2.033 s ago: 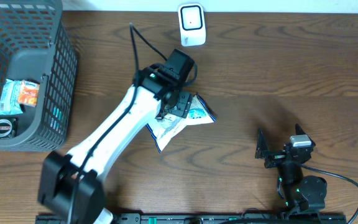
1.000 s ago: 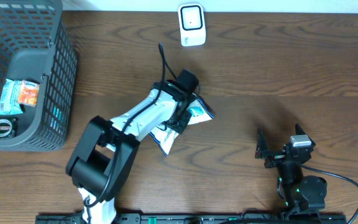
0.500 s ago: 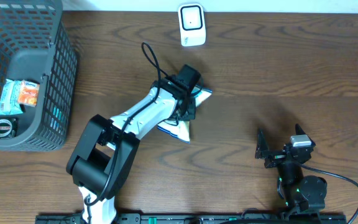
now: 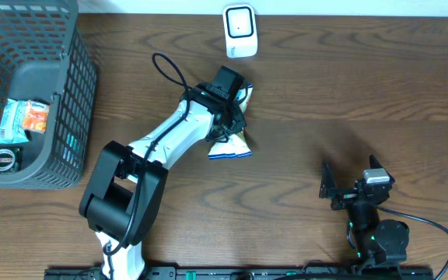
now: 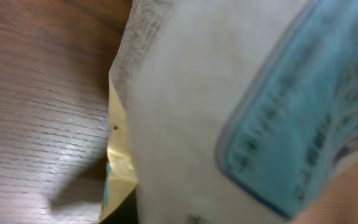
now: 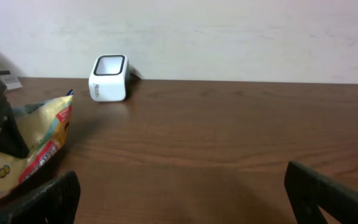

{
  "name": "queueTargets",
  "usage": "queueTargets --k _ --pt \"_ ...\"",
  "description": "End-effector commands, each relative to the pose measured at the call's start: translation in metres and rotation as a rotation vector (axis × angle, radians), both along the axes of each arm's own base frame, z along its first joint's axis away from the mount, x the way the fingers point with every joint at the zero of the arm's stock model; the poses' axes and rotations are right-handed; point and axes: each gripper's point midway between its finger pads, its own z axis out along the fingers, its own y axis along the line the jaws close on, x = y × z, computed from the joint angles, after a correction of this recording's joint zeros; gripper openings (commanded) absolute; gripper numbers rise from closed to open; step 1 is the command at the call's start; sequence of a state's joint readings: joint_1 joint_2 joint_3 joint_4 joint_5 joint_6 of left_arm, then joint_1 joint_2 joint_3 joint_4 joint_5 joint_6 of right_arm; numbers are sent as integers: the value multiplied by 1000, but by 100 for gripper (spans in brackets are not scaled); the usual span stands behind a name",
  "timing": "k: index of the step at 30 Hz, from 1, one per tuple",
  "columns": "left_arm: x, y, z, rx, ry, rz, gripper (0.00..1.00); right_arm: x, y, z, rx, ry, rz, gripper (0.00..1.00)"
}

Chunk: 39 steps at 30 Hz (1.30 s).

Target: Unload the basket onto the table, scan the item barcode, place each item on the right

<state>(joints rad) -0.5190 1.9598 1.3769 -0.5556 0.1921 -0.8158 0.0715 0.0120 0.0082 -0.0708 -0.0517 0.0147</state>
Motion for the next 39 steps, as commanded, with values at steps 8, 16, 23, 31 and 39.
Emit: queueTargets --k 8,16,23,31,39 --pt "12 -18 53 -129 -96 0 58 0 1 0 6 0 5 99" --pt "16 -12 122 -162 -294 -109 55 0 1 0 6 0 5 99" --pt "24 23 168 -47 -478 -145 19 0 1 0 6 0 5 99" --pt "19 45 130 93 -373 -111 12 0 1 0 6 0 5 99" --pt "15 34 66 116 -212 -156 11 0 1 0 6 0 5 99"
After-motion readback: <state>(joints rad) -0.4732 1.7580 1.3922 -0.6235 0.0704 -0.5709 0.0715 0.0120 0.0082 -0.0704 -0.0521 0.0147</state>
